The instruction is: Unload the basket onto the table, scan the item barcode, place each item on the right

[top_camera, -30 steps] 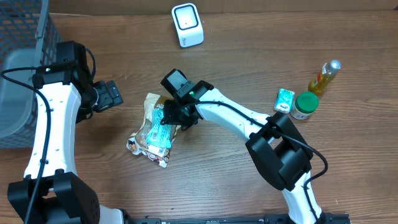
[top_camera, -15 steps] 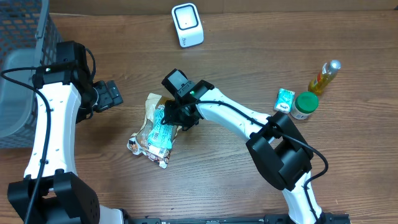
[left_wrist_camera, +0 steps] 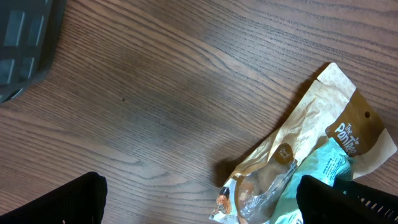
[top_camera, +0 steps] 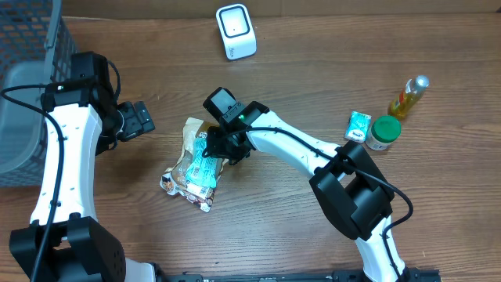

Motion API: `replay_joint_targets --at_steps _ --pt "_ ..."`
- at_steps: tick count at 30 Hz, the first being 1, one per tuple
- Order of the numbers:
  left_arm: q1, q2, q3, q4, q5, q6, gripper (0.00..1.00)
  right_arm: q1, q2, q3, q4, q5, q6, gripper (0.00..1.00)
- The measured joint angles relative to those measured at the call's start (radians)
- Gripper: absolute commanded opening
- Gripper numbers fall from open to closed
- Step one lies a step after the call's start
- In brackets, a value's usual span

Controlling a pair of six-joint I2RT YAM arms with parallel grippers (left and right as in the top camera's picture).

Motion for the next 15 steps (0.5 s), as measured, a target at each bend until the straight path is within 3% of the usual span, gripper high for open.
replay_joint_targets --at_steps 6,12,15 --pt "0.0 0.0 0.0 0.0 0.0 0.0 1.0 0.0 0.0 0.0 0.004 0.003 -0.013 0.11" --pt "0.0 0.0 0.0 0.0 0.0 0.0 1.0 -0.026 0.0 0.0 -0.027 -0.042 -0.036 0.1" --pt "0.0 0.0 0.0 0.0 0.0 0.0 1.0 -0.04 0.0 -0.001 -0.045 -0.075 -0.045 0.04"
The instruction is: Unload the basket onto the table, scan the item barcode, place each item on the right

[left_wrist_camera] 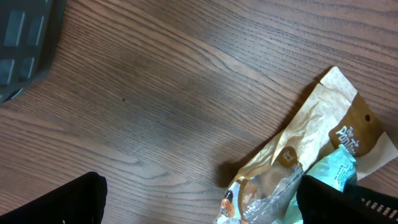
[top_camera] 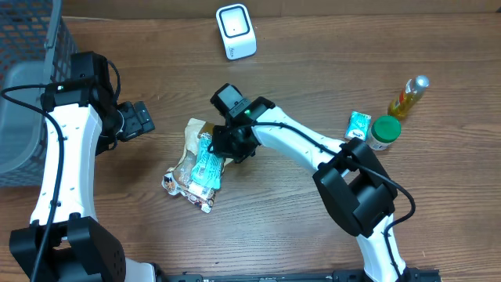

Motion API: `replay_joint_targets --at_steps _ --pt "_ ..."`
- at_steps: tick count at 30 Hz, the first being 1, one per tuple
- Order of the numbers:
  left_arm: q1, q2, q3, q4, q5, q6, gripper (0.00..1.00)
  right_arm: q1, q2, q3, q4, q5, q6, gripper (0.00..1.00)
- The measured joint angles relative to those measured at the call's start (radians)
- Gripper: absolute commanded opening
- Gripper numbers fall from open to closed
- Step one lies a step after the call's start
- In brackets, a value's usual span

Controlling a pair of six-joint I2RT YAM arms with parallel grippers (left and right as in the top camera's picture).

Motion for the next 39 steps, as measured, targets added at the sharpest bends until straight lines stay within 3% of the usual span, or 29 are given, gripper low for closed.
replay_joint_targets --at_steps 11,20,21,23,25,26,27,39 --pt "0.0 0.0 0.0 0.0 0.0 0.0 1.0 -0.008 -0.017 0.0 -0.06 -0.03 -0.049 0.04" --pt "0.0 0.0 0.0 0.0 0.0 0.0 1.0 -0.174 -0.156 0.002 -0.141 0.038 -0.086 0.04" --pt "0.0 0.0 0.0 0.0 0.0 0.0 1.0 -0.189 -0.159 0.002 -0.152 0.043 -0.087 0.11" --pt "0.0 0.0 0.0 0.0 0.0 0.0 0.99 -0.206 -0.159 0.001 -0.167 0.042 -0.085 0.64" --pt "0.0 0.0 0.0 0.0 0.0 0.0 0.99 -0.209 -0.159 0.001 -0.177 0.031 -0.089 0.79" --pt "0.0 0.0 0.0 0.0 0.0 0.0 0.99 -0.206 -0.159 0.001 -0.177 0.015 -0.09 0.94" --pt "0.0 0.0 0.0 0.0 0.0 0.0 1.0 -0.202 -0.159 0.001 -0.178 0.002 -0.09 1.0" --pt "0.0 0.0 0.0 0.0 0.0 0.0 0.99 -0.016 -0.159 0.001 -0.152 -0.14 -0.025 0.95"
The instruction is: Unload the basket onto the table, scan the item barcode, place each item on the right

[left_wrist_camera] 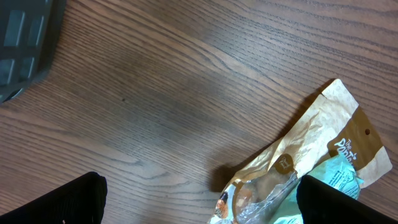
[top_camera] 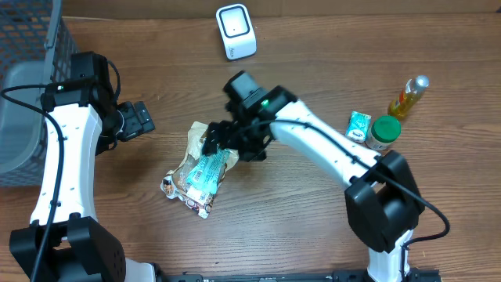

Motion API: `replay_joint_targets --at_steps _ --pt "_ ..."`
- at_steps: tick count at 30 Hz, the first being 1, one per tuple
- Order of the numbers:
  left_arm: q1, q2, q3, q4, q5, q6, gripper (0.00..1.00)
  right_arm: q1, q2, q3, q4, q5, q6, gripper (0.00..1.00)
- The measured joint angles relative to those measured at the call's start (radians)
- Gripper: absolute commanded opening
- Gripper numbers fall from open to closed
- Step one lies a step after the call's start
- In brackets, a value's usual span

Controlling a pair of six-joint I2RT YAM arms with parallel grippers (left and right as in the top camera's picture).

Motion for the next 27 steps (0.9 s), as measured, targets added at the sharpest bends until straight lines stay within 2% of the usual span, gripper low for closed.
replay_joint_targets --at_steps 3,7,10,13,27 --pt "0.0 0.0 0.0 0.0 0.0 0.0 1.0 0.053 0.0 0.0 0.005 0.019 0.053 1.0" --pt "0.0 0.0 0.0 0.0 0.0 0.0 1.0 0.103 0.0 0.0 0.013 0.089 0.112 0.99" --pt "0.0 0.0 0.0 0.0 0.0 0.0 1.0 0.121 0.0 0.0 0.014 0.13 0.13 0.73" --pt "0.0 0.0 0.0 0.0 0.0 0.0 1.0 0.125 0.0 0.0 0.015 0.157 0.155 0.64" --pt "0.0 0.0 0.0 0.0 0.0 0.0 1.0 0.124 0.0 -0.004 0.018 0.246 0.233 0.55"
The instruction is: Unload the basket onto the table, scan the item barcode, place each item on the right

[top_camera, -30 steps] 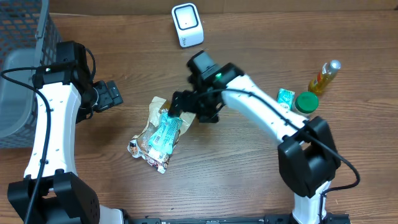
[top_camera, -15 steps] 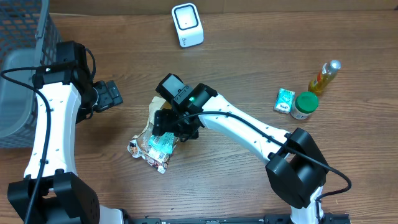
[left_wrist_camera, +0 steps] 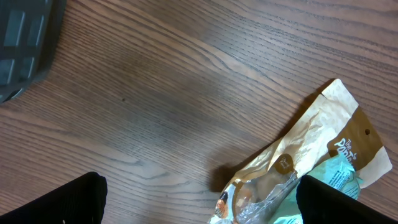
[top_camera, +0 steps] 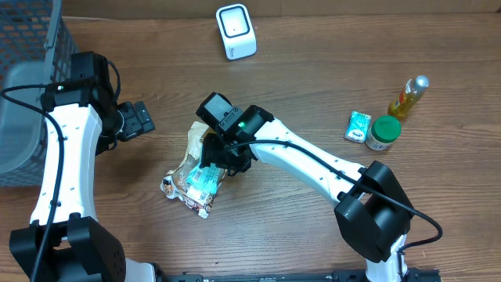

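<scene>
A teal packet (top_camera: 202, 178) lies on top of a tan snack bag (top_camera: 182, 174) at the table's middle left. My right gripper (top_camera: 222, 157) is down over the packet's upper end, its fingers hidden under the wrist. The white scanner (top_camera: 236, 31) stands at the far edge. My left gripper (top_camera: 141, 119) hovers left of the bag, open. In the left wrist view its fingertips (left_wrist_camera: 71, 199) frame the wood, with the tan bag (left_wrist_camera: 311, 134) and teal packet (left_wrist_camera: 341, 177) at the lower right.
A grey basket (top_camera: 23, 86) fills the far left. At the right stand a small teal box (top_camera: 358, 125), a green-lidded jar (top_camera: 383, 133) and a yellow bottle (top_camera: 409, 95). The right arm spans the table's middle from the front right.
My right gripper has moved from above the bag's upper right end down and left onto the teal packet. The left arm, the bag and the packet look the same.
My right gripper was at the teal packet on the bag. Half a second later the packet stood tipped up on edge. Then the packet lay flat on the bag and the gripper was drawn back above it. Now the gripper is down on the packet again.
</scene>
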Motion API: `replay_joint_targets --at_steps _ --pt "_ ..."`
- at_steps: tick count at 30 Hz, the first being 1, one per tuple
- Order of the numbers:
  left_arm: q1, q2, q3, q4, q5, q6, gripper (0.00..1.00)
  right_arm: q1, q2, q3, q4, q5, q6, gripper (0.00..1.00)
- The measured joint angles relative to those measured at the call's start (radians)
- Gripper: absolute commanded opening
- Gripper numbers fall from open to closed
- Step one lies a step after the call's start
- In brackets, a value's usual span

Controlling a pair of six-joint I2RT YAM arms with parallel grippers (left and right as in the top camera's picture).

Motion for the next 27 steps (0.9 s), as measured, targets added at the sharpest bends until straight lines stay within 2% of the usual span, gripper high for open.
replay_joint_targets --at_steps 7,14,17,23,27 --pt "0.0 0.0 0.0 0.0 0.0 0.0 0.99 0.0 0.0 -0.126 0.111 0.021 0.1 0.42" --pt "0.0 0.0 0.0 0.0 0.0 0.0 1.0 0.0 0.001 -0.187 0.205 0.024 0.138 0.42" --pt "0.0 0.0 0.0 0.0 0.0 0.0 1.0 0.0 0.001 -0.187 0.223 0.025 0.146 0.45" --pt "0.0 0.0 0.0 0.0 0.0 0.0 1.0 0.0 0.001 -0.187 0.224 0.026 0.147 0.39" --pt "0.0 0.0 0.0 0.0 0.0 0.0 0.99 0.0 0.001 -0.19 0.227 0.028 0.168 0.4"
